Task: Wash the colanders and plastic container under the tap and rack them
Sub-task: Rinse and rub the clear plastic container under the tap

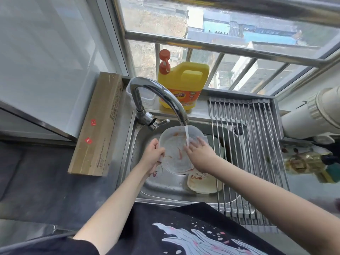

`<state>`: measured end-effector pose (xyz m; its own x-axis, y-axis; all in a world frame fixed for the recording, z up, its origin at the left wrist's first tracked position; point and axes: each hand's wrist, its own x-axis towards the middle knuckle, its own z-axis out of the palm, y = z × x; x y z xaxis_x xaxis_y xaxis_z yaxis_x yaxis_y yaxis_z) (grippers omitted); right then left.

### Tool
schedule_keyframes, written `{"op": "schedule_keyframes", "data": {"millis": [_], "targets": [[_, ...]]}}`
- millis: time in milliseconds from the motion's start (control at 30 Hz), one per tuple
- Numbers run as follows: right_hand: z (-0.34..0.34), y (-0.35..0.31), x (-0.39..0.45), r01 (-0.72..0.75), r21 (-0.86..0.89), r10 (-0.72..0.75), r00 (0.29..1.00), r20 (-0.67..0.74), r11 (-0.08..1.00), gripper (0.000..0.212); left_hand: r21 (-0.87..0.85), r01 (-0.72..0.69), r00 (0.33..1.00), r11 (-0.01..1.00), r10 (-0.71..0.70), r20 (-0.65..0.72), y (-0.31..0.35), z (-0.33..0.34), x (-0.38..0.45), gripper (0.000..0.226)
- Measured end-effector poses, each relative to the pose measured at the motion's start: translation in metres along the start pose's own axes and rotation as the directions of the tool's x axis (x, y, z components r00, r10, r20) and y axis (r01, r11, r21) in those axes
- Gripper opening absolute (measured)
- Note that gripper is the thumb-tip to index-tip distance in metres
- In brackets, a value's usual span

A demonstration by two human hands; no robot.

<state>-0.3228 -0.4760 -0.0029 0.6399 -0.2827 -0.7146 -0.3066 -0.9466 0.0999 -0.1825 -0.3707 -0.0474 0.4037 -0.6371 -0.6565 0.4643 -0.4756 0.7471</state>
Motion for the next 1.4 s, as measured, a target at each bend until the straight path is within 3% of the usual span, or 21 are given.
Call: {"op": "schedule_keyframes", "data": {"millis": [100,133,233,333,467,500,567,633,667,767,900,1000,1033,1100,1167,1200,1267,1333,1400], "targets": [[0.002,-0.011,-0.006,0.251,0.153,-0.273,0.951,0.148,0.956,0.074,-0.051,0.003,1.000,0.999,-0.002,0.030,-0.004,0.000,0.003,0.041],[0.002,-0.010,-0.007,0.265,0.141,-0.283,0.950,0.133,0.954,0.073,-0.080,0.018,0.999,0.997,-0.014,0.049,-0.004,0.001,0.003,0.039],[0.002,-0.010,-0.009,0.116,0.136,-0.111,0.993,-0.046,0.984,0.074,-0.172,0.062,0.997,0.983,-0.053,0.057,0.001,0.001,0.006,0.034],[0.003,-0.025,-0.011,-0.034,0.250,0.054,0.996,-0.076,0.968,0.075,-0.096,0.065,0.997,0.993,-0.062,0.042,0.006,-0.001,0.011,0.034],[-0.001,-0.023,-0.001,-0.267,0.385,0.321,0.943,-0.084,0.884,0.074,-0.028,0.151,0.986,0.988,-0.149,0.075,0.005,0.003,0.008,0.038],[-0.002,-0.022,0.002,-0.237,0.394,0.283,0.957,-0.062,0.888,0.074,-0.048,0.180,0.981,0.982,-0.176,0.087,0.003,0.006,0.007,0.038],[-0.006,-0.023,0.001,-0.044,0.365,0.039,0.999,0.020,0.930,0.076,-0.108,0.225,0.971,0.968,-0.213,0.111,-0.001,0.007,0.005,0.039],[-0.008,-0.016,-0.002,0.106,0.294,-0.128,0.990,0.057,0.950,0.075,-0.158,0.245,0.965,0.957,-0.224,0.139,-0.004,0.006,0.005,0.043],[-0.009,-0.012,-0.001,0.114,0.254,-0.119,0.993,0.002,0.960,0.074,-0.186,0.249,0.963,0.951,-0.222,0.153,-0.004,0.005,0.006,0.046],[-0.010,-0.014,0.004,-0.036,0.262,0.097,0.970,-0.222,0.964,0.079,-0.245,0.262,0.958,0.933,-0.221,0.183,-0.001,0.005,0.011,0.049],[-0.018,-0.022,0.002,0.097,0.258,-0.078,0.993,-0.084,0.961,0.066,-0.216,0.273,0.950,0.938,-0.227,0.212,-0.004,0.002,0.009,0.052],[-0.019,-0.008,0.005,-0.052,0.197,0.087,0.980,-0.177,0.979,0.073,-0.236,0.303,0.942,0.923,-0.253,0.220,-0.007,0.004,0.006,0.048],[-0.020,-0.011,0.005,-0.079,0.230,0.121,0.977,-0.175,0.970,0.076,-0.245,0.310,0.942,0.919,-0.262,0.209,-0.007,0.004,0.006,0.048],[-0.021,-0.023,0.003,0.028,0.367,-0.012,0.999,-0.045,0.930,0.077,-0.244,0.314,0.940,0.918,-0.265,0.213,-0.008,0.002,0.007,0.049],[-0.019,-0.026,-0.003,0.073,0.596,-0.175,0.978,0.115,0.800,0.075,-0.233,0.309,0.943,0.922,-0.264,0.204,-0.012,-0.004,0.007,0.055],[-0.019,-0.023,-0.005,0.046,0.658,-0.189,0.971,0.148,0.751,0.073,-0.238,0.305,0.946,0.922,-0.263,0.190,-0.014,-0.005,0.007,0.055],[-0.021,-0.019,0.000,-0.025,0.709,-0.084,0.989,0.119,0.705,0.062,-0.258,0.301,0.951,0.918,-0.269,0.152,-0.015,-0.003,0.008,0.054],[-0.024,-0.029,0.002,-0.049,0.746,0.077,0.997,-0.002,0.664,0.055,-0.269,0.301,0.953,0.915,-0.279,0.116,-0.013,0.002,0.010,0.054],[-0.028,-0.040,0.000,0.022,0.778,0.014,0.999,-0.040,0.628,0.053,-0.265,0.299,0.954,0.917,-0.287,0.086,-0.011,0.002,0.012,0.044]]}}
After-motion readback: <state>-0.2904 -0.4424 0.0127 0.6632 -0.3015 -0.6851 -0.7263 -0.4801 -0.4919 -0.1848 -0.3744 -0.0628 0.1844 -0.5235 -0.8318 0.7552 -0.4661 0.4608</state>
